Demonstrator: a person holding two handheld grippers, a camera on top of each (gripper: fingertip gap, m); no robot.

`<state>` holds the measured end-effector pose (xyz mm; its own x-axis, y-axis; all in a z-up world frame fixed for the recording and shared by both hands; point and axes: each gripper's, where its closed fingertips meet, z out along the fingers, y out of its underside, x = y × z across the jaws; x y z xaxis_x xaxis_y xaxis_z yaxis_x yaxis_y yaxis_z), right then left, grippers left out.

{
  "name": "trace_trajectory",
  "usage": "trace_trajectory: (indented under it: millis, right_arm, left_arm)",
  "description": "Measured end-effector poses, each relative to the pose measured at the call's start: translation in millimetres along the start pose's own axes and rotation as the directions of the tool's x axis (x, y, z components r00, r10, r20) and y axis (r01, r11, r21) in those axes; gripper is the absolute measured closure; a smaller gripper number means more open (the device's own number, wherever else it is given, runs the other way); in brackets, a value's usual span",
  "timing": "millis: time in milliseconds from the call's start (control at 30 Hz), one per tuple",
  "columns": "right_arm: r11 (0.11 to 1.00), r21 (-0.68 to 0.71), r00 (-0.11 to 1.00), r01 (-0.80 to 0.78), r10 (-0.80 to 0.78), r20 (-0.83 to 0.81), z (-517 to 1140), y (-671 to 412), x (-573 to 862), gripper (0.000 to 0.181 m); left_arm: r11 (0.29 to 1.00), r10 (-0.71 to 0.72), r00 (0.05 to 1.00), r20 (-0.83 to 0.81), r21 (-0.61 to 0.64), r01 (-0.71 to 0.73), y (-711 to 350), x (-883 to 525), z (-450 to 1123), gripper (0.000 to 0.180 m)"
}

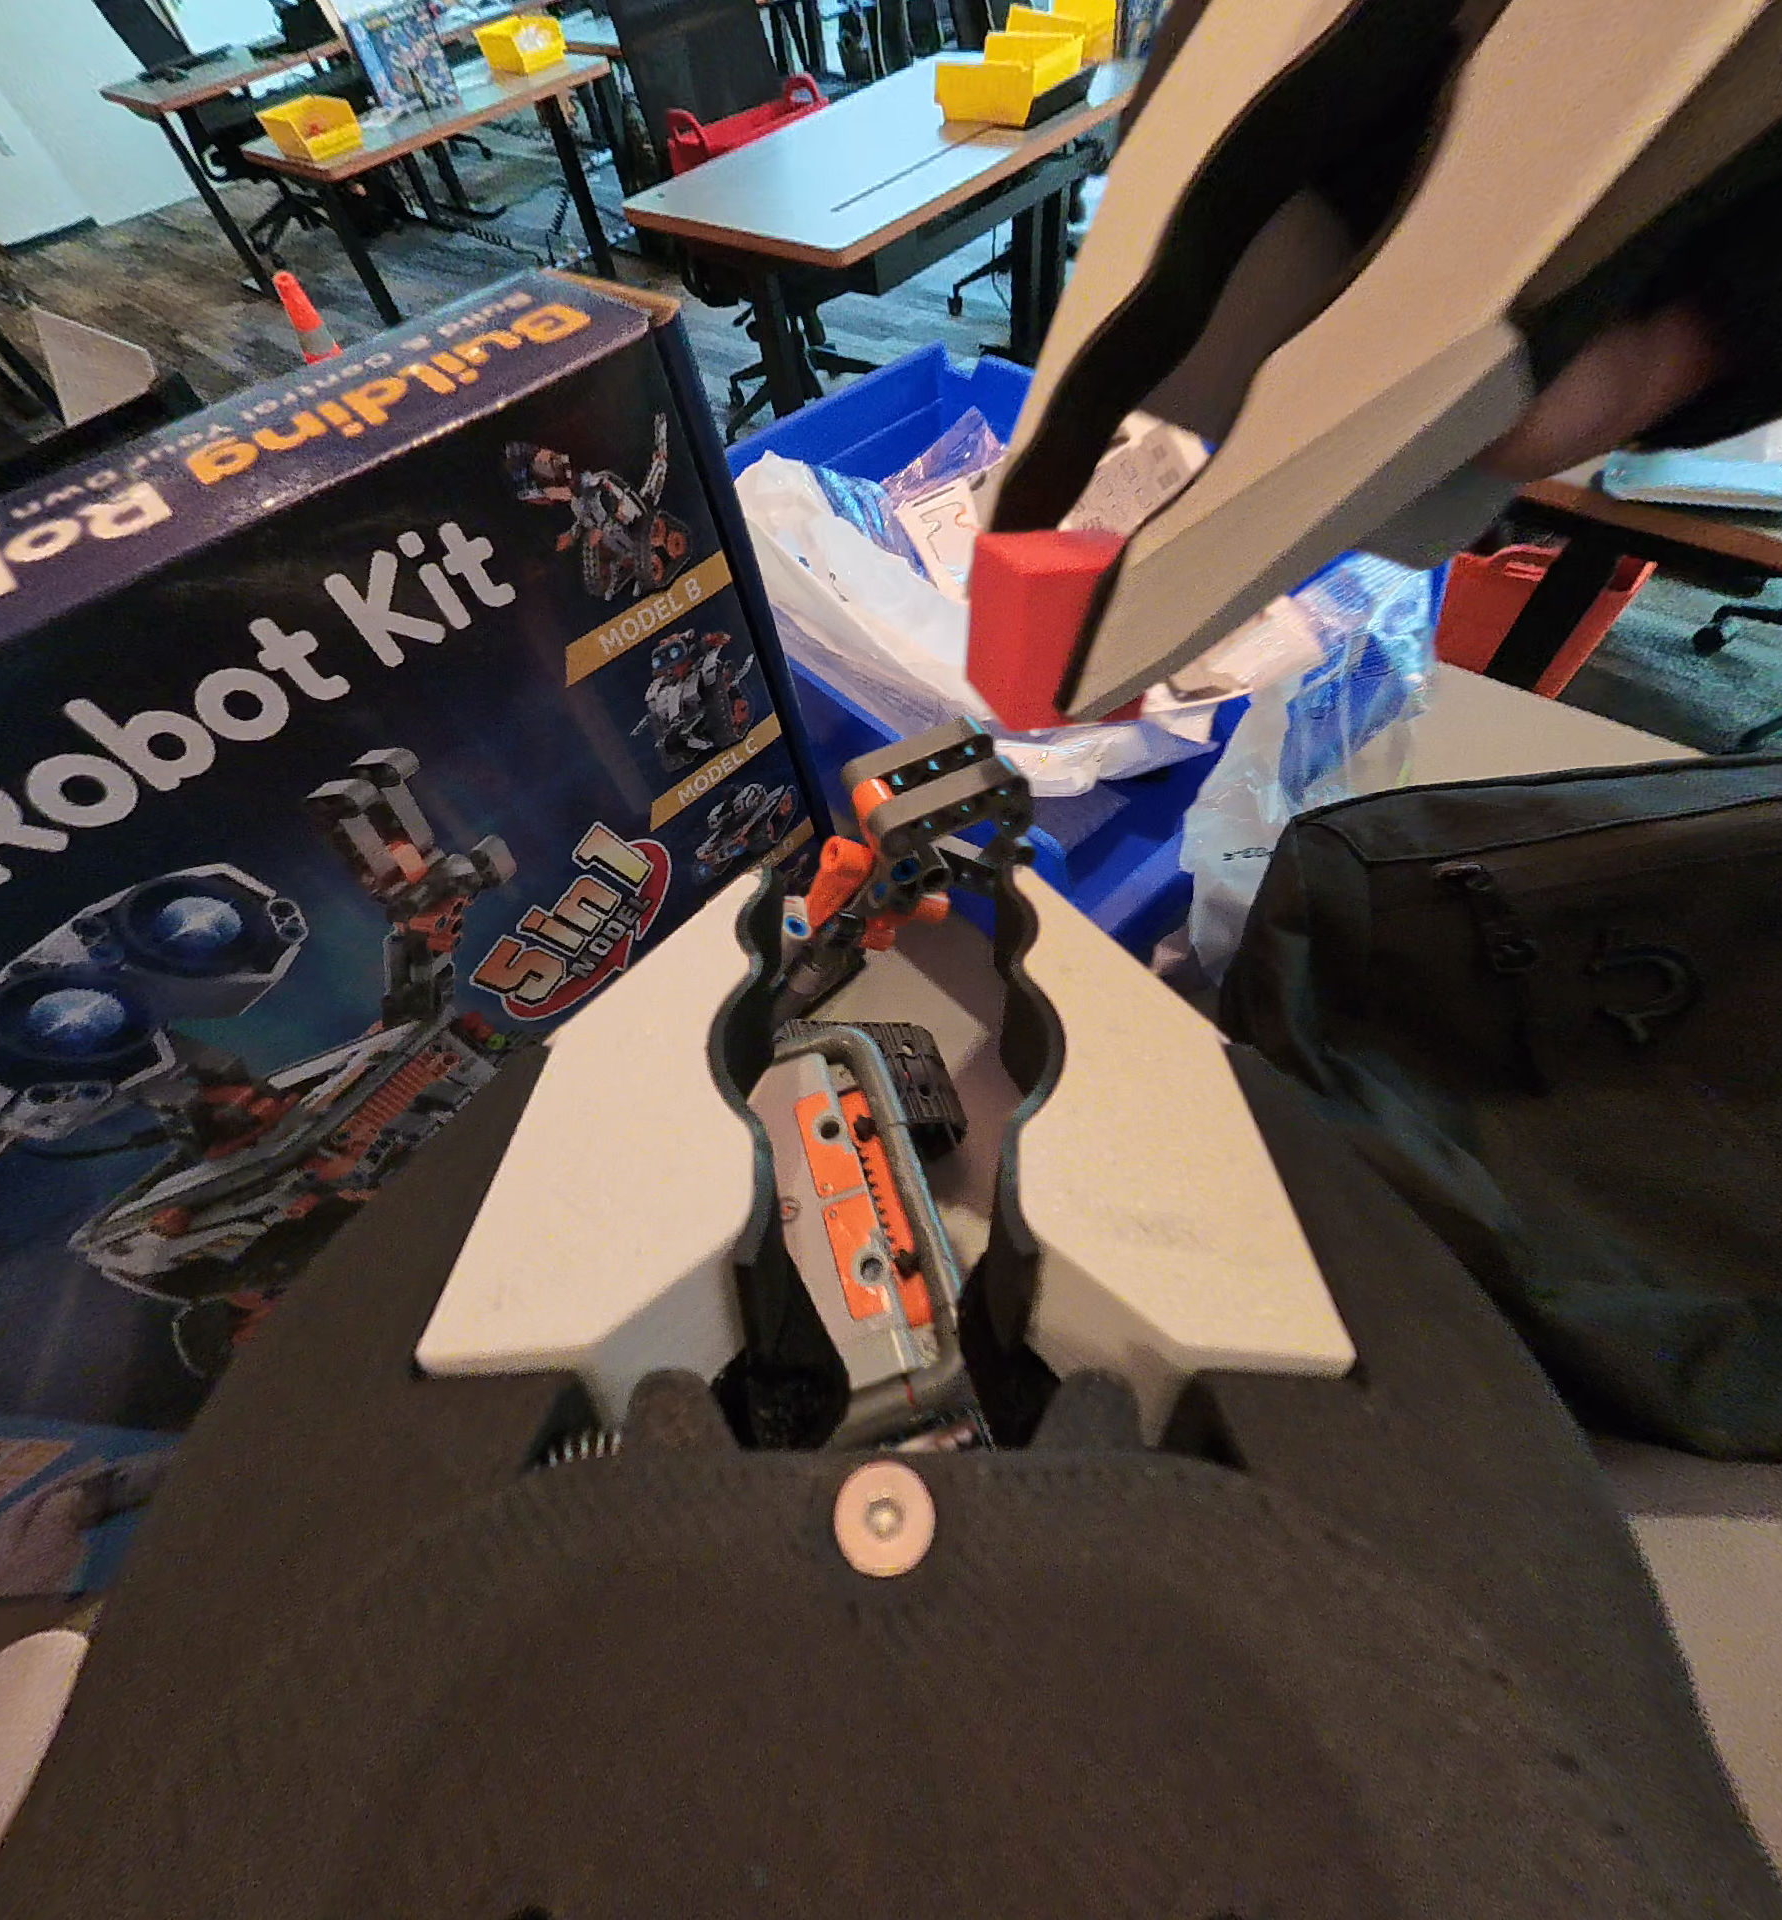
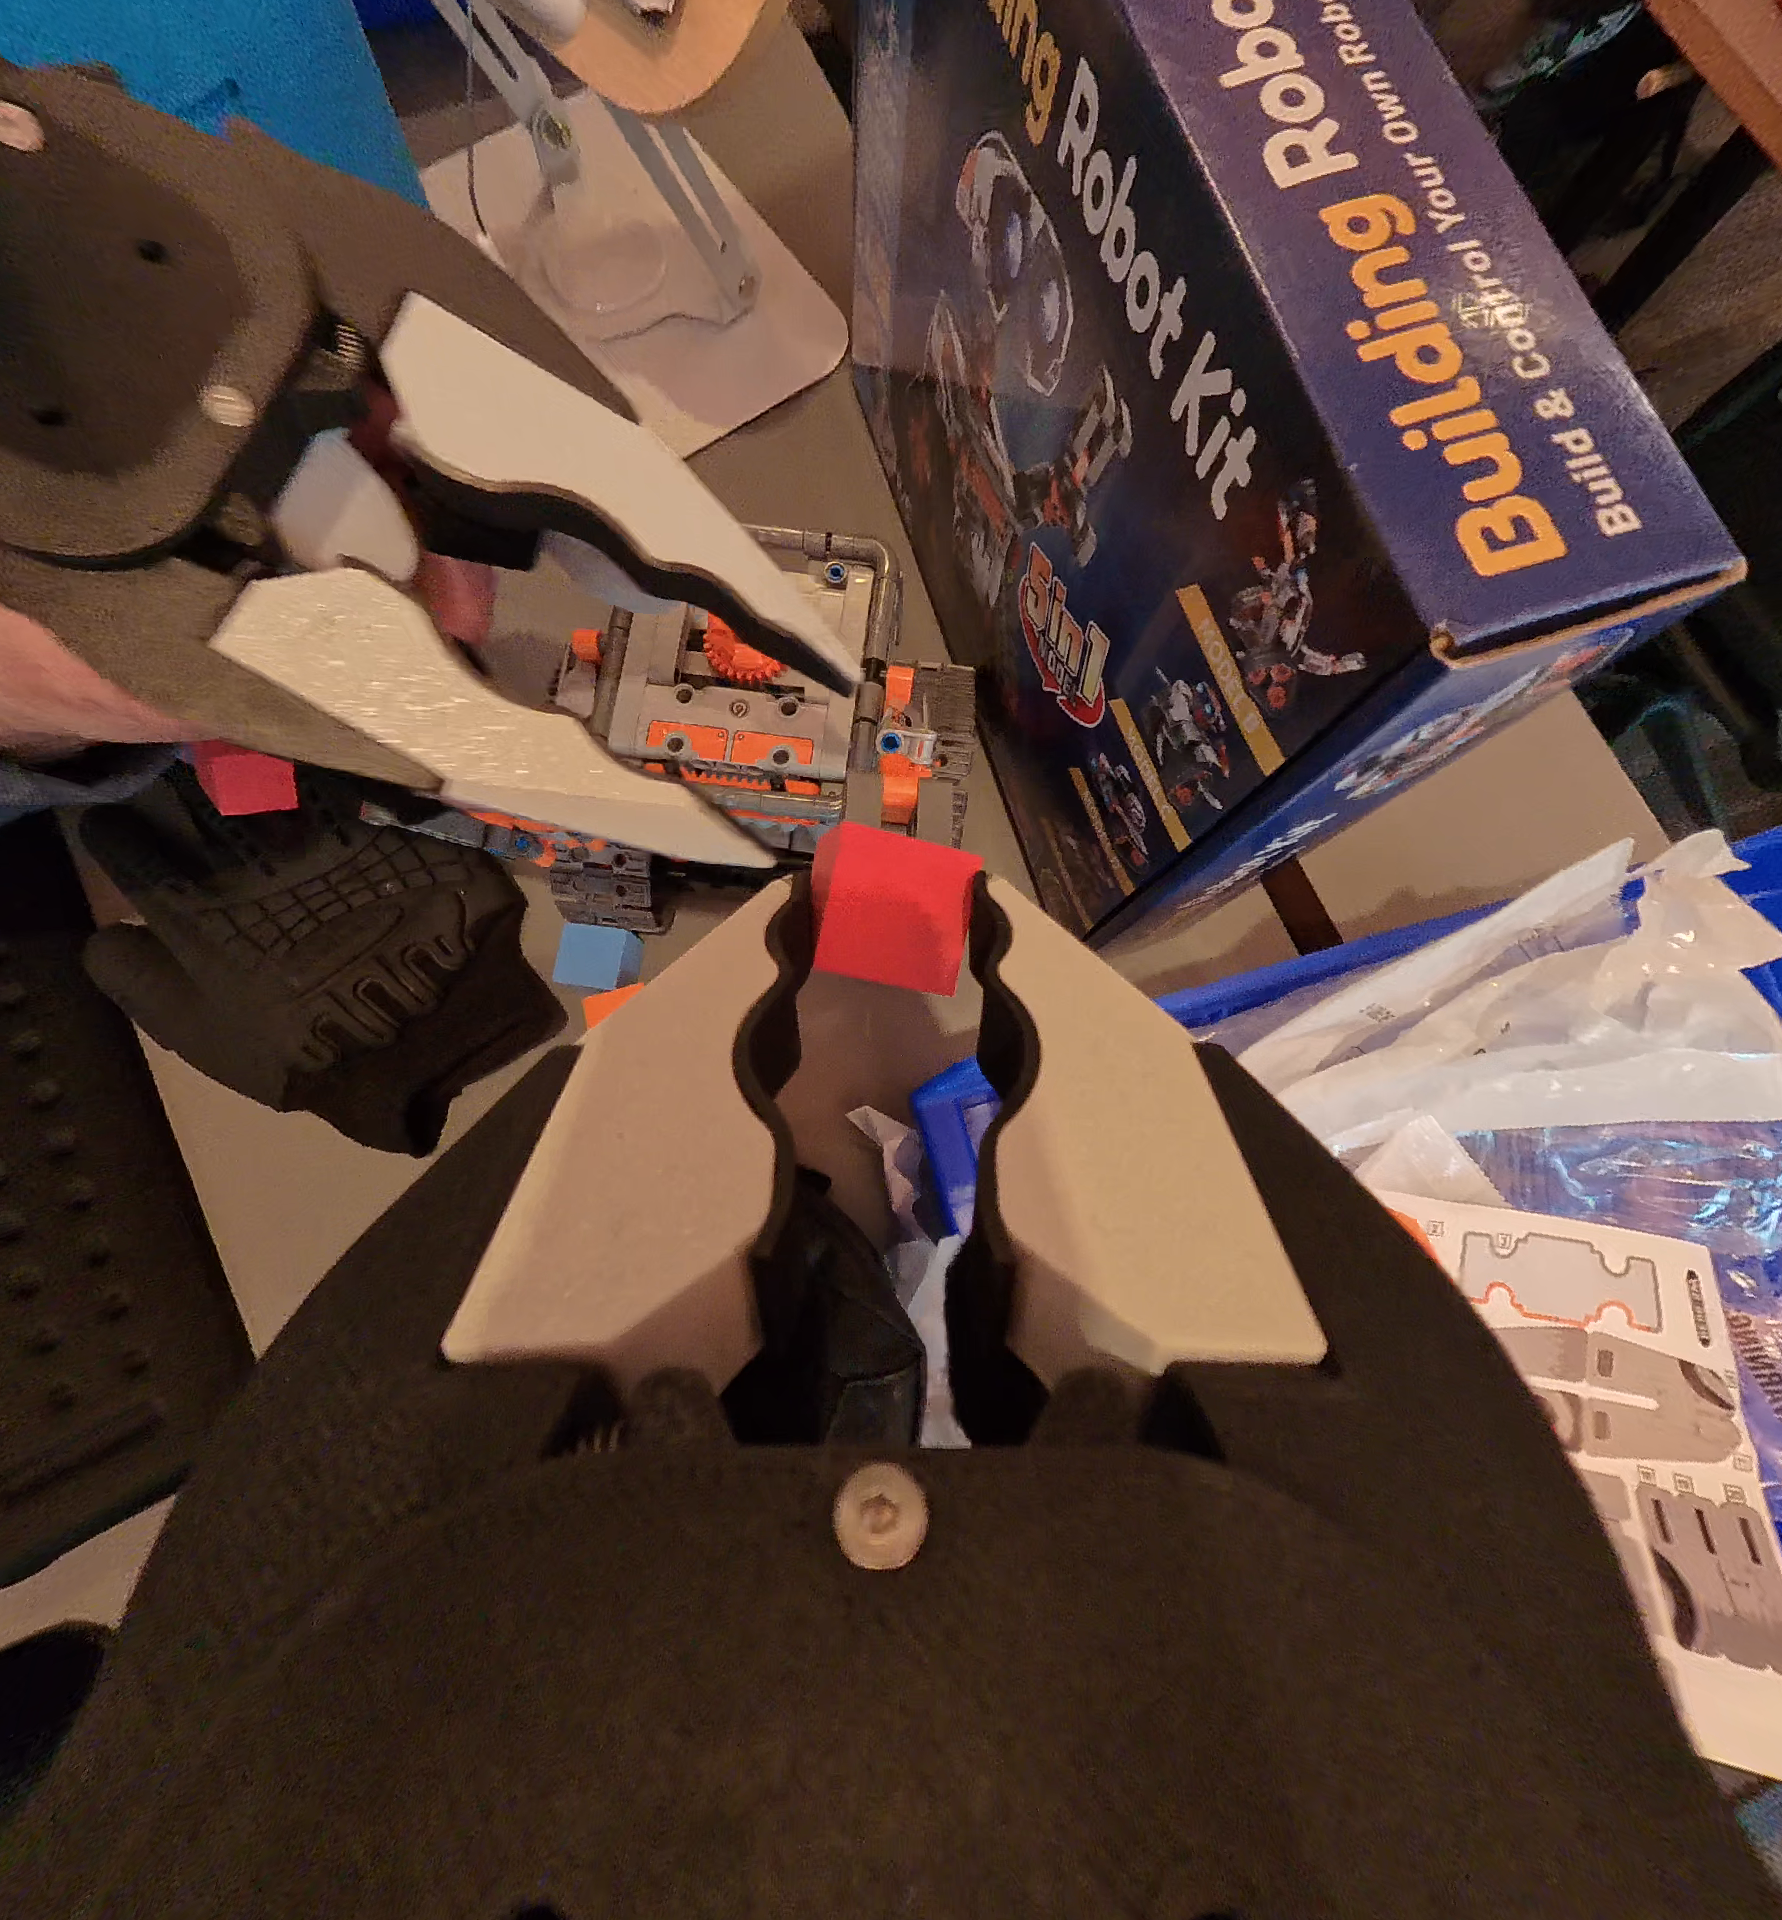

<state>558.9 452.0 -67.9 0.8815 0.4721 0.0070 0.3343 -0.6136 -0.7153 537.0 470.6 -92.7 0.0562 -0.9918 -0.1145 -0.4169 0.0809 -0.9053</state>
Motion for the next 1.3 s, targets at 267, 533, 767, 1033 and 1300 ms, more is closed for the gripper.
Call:
trace_trajectory:
  millis: [267, 533, 767, 1033, 1300]
  right_arm:
    - [0.992, -0.116, 0.998, 0.055, -0.054, 0.012, 14, -8, 6, 0.152]
    - [0.974, -0.210, 0.997, 0.082, -0.078, 0.029, 28, -4, 4, 0.146]
    - [0.982, -0.170, 0.997, 0.077, -0.077, 0.007, 19, -11, 5, 0.136]
    - [0.986, -0.096, 0.987, 0.138, -0.129, 0.092, -17, -9, -47, 0.141]
    - [0.980, -0.197, 0.998, 0.032, -0.041, -0.041, -3, 43, -25, 0.128]
  left_arm:
    - [0.997, 0.059, 0.997, 0.052, 0.056, -0.062, 0, 49, -54, 0.145]
    - [0.981, 0.179, 0.984, -0.021, 0.075, -0.177, 12, 126, -80, 0.146]
    - [0.978, 0.206, 0.973, -0.105, 0.043, -0.202, 48, 166, -70, 0.146]
    - [0.965, 0.262, 0.948, -0.179, 0.021, -0.262, 78, 195, -70, 0.148]
    - [0.972, 0.232, 0.949, -0.212, 0.012, -0.235, 102, 204, -64, 0.150]
